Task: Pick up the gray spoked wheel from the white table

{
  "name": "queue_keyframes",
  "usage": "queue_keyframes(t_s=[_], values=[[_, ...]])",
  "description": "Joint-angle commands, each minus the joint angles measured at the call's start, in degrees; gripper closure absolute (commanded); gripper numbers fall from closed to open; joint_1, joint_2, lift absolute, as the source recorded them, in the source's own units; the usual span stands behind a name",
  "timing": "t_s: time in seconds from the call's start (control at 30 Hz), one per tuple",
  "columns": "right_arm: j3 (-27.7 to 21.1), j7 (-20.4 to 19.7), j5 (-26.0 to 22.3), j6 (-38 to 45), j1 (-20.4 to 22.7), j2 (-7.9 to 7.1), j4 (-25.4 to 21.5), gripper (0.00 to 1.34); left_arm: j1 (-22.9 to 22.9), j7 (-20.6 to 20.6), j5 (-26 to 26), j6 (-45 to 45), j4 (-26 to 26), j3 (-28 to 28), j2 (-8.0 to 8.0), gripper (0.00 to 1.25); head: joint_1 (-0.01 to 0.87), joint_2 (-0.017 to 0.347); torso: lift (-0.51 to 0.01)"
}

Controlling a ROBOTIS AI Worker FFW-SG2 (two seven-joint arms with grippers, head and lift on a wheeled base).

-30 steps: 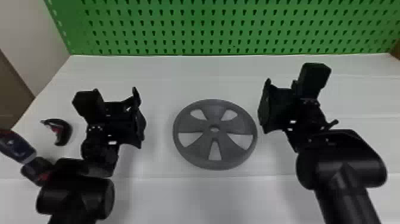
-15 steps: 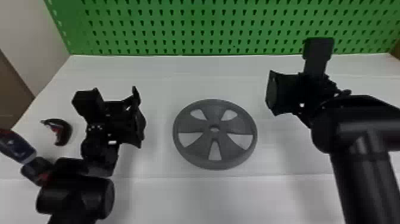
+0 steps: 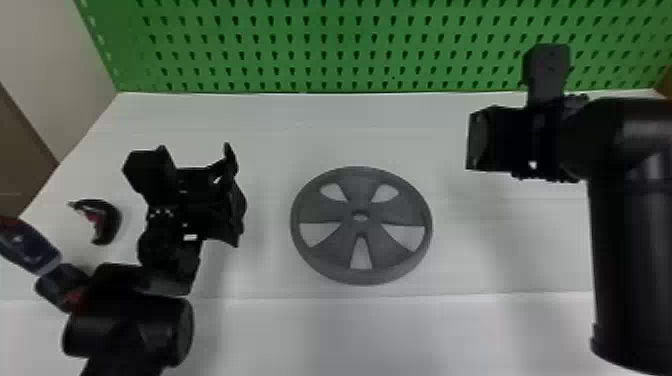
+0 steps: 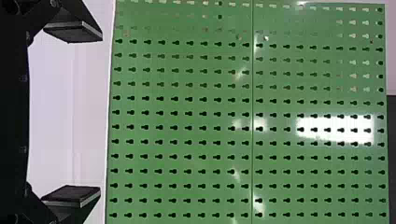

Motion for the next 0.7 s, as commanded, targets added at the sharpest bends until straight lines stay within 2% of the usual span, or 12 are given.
queue_keyframes(t_s=[0.0, 0.1, 0.2, 0.37, 0.67], values=[[0.69, 0.00, 1.28, 5.63, -3.17, 0.14, 2.49, 0.47, -0.02, 0.00, -0.20, 0.00, 0.03, 0.08, 0.00, 0.13, 0.806, 0.044, -0.098], [0.78, 0.00, 0.84, 6.33, -3.96, 0.05, 3.55, 0.47, 0.07, 0.00, -0.29, 0.00, -0.06, 0.25, 0.00, 0.13, 0.806, 0.044, -0.098], [-0.19, 0.00, -2.85, 7.83, -5.46, -0.47, 6.18, 0.47, 0.16, 0.00, -0.46, 0.00, -0.06, 0.43, 0.09, 0.13, 0.806, 0.044, -0.098], [-2.65, 0.00, -9.53, 10.28, -8.80, -1.88, 13.48, 0.47, 0.51, 0.00, -0.90, 0.00, -0.06, 0.43, 0.09, 0.13, 0.806, 0.044, -0.098], [1.48, 0.00, -9.09, 10.28, -13.72, -4.60, 21.39, 0.47, 0.25, 0.00, -0.82, 0.18, 0.03, -0.54, 1.41, 0.13, 0.806, 0.044, -0.098]])
